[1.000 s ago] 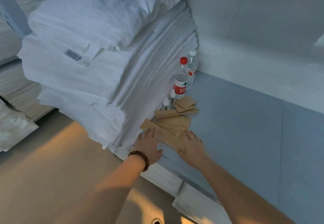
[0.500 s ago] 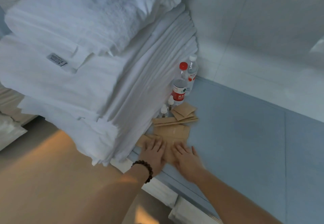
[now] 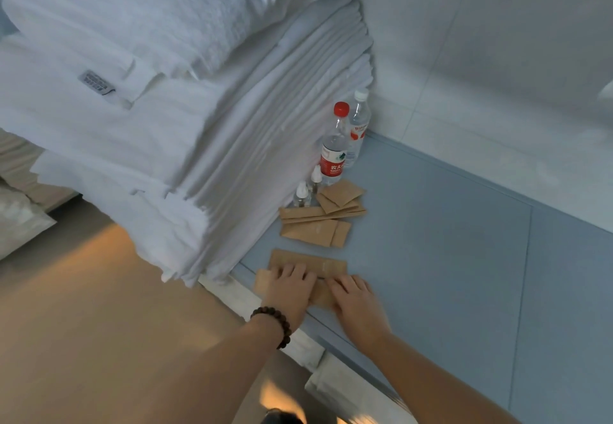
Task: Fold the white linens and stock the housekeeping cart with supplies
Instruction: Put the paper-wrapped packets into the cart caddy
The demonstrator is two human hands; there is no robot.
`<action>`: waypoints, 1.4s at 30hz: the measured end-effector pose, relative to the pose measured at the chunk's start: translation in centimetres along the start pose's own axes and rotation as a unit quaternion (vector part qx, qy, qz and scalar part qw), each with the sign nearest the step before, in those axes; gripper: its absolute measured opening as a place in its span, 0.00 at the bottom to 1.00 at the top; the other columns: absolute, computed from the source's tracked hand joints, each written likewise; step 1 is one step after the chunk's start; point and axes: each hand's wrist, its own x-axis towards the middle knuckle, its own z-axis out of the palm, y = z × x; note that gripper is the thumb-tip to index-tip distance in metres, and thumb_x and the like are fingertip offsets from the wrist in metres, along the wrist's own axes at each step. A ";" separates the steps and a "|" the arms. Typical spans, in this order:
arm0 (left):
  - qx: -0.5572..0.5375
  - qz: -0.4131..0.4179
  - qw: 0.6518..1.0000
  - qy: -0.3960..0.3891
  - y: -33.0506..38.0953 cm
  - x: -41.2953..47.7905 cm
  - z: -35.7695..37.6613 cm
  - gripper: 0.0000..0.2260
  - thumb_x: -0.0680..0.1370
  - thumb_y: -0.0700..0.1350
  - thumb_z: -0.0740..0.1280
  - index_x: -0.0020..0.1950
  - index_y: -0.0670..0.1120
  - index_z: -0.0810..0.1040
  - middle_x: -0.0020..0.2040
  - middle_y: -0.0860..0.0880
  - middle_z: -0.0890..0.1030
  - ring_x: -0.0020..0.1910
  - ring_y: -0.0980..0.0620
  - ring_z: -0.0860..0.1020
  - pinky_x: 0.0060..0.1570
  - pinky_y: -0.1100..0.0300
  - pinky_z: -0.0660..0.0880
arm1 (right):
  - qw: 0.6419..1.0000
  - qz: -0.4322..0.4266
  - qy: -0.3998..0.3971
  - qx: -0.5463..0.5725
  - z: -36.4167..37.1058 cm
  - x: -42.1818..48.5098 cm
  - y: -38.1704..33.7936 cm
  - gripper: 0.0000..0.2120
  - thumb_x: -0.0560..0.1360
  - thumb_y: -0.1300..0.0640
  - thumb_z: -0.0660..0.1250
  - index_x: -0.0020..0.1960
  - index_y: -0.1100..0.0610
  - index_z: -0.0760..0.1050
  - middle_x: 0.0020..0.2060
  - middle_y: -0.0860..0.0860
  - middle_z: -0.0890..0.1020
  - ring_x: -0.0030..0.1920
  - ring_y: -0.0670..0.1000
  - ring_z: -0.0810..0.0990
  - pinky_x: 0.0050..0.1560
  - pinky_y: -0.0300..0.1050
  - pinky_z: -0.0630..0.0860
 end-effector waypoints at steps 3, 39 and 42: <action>0.003 0.010 1.000 0.009 0.2 -0.3 -0.6 0.15 0.75 0.40 0.63 0.61 0.50 0.69 0.59 0.50 0.73 0.60 0.47 0.71 0.60 0.53 0.62 | 1.000 0.002 0.007 0.018 -0.3 -0.1 -0.4 0.18 0.79 0.60 0.57 0.68 0.53 0.67 0.63 0.50 0.70 0.63 0.52 0.68 0.65 0.44 0.63; 0.026 0.081 0.983 0.163 -3.5 -1.8 -4.6 0.07 0.67 0.43 0.77 0.41 0.47 0.82 0.60 0.43 0.80 0.61 0.43 0.77 0.60 0.43 0.74 | 0.977 0.030 0.000 0.213 -4.9 6.5 -0.8 0.12 0.71 0.66 0.65 0.48 0.55 0.83 0.44 0.50 0.83 0.45 0.48 0.80 0.49 0.44 0.75; 0.014 0.083 0.982 0.169 -3.1 -1.2 -5.3 0.07 0.67 0.43 0.77 0.42 0.48 0.83 0.56 0.46 0.82 0.56 0.44 0.80 0.57 0.45 0.76 | 0.971 0.032 0.003 0.235 -5.7 6.5 -0.7 0.12 0.71 0.66 0.66 0.48 0.54 0.84 0.42 0.48 0.84 0.43 0.46 0.80 0.47 0.41 0.75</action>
